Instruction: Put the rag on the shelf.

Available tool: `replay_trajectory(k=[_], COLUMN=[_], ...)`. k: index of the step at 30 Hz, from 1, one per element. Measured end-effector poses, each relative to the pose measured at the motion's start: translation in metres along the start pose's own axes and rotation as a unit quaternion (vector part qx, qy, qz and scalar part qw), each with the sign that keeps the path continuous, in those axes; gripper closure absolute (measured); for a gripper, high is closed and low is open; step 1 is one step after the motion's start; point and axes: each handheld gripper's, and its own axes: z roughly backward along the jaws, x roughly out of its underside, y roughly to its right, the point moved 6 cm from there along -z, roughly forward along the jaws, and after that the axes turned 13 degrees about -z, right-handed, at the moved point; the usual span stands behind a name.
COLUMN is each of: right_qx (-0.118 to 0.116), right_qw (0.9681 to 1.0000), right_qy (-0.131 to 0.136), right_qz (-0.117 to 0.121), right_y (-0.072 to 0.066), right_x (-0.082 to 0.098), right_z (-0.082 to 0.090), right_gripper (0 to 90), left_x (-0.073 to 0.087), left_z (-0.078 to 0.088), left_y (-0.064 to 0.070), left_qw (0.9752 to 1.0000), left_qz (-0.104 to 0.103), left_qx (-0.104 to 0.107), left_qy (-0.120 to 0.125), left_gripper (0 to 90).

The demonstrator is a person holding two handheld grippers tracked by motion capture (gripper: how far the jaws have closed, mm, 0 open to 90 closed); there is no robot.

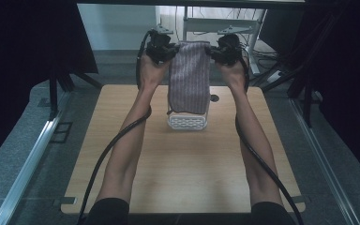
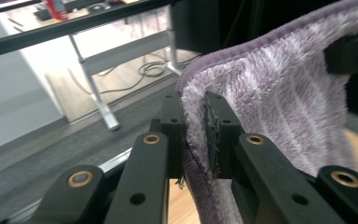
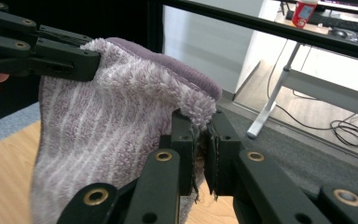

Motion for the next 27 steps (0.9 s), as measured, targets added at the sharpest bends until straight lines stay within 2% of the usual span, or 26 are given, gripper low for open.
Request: replay_trajectory(k=[2,3,5,7,9,15,18,22,24,25,27], right_qx=[0.009,0.011,0.013,0.014,0.016,0.025,0.027,0.029,0.029,0.024,0.021], right_qw=[0.9999,0.9999,0.9999,0.9996,0.9996,0.9983,0.9977,0.9965,0.9960,0.9954,0.9951], right_qy=[-0.004,-0.006,-0.007,-0.017,-0.022,-0.053,-0.062,-0.077,-0.083,-0.091,-0.093], right_qz=[-0.003,-0.005,-0.009,-0.015,-0.014,0.000,-0.001,-0.012,-0.017,-0.018,-0.024], right_y=[0.006,0.007,0.010,0.014,0.015,0.017,0.018,0.021,0.022,0.024,0.025], right_x=[0.007,0.009,0.013,0.022,0.024,0.043,0.047,0.058,0.063,0.068,0.071], right_z=[-0.011,-0.013,-0.018,-0.027,-0.029,-0.044,-0.047,-0.053,-0.056,-0.058,-0.059], right_gripper=[83.7,83.7,83.7,83.6,83.6,83.2,82.9,82.6,81.8,79.4,76.1], left_x=[0.006,0.006,0.010,0.015,0.021,0.044,0.050,0.058,0.061,0.062,0.064], left_z=[-0.010,-0.010,-0.016,-0.021,-0.027,-0.046,-0.050,-0.055,-0.056,-0.056,-0.056], left_y=[0.003,0.003,0.005,0.006,0.007,0.014,0.016,0.020,0.020,0.021,0.021], left_qw=[0.9998,0.9998,0.9992,0.9985,0.9977,0.9956,0.9952,0.9943,0.9945,0.9945,0.9949], left_qz=[-0.011,-0.011,-0.025,-0.035,-0.042,-0.039,-0.035,-0.033,-0.029,-0.026,-0.023], left_qx=[-0.014,-0.014,-0.025,-0.030,-0.032,-0.019,-0.014,-0.010,-0.007,-0.007,-0.007], left_qy=[-0.011,-0.011,-0.019,-0.030,-0.043,-0.083,-0.090,-0.101,-0.101,-0.101,-0.098], left_gripper=[78.9,78.9,78.9,78.6,78.5,77.8,77.5,75.5,72.0,65.2,58.7])
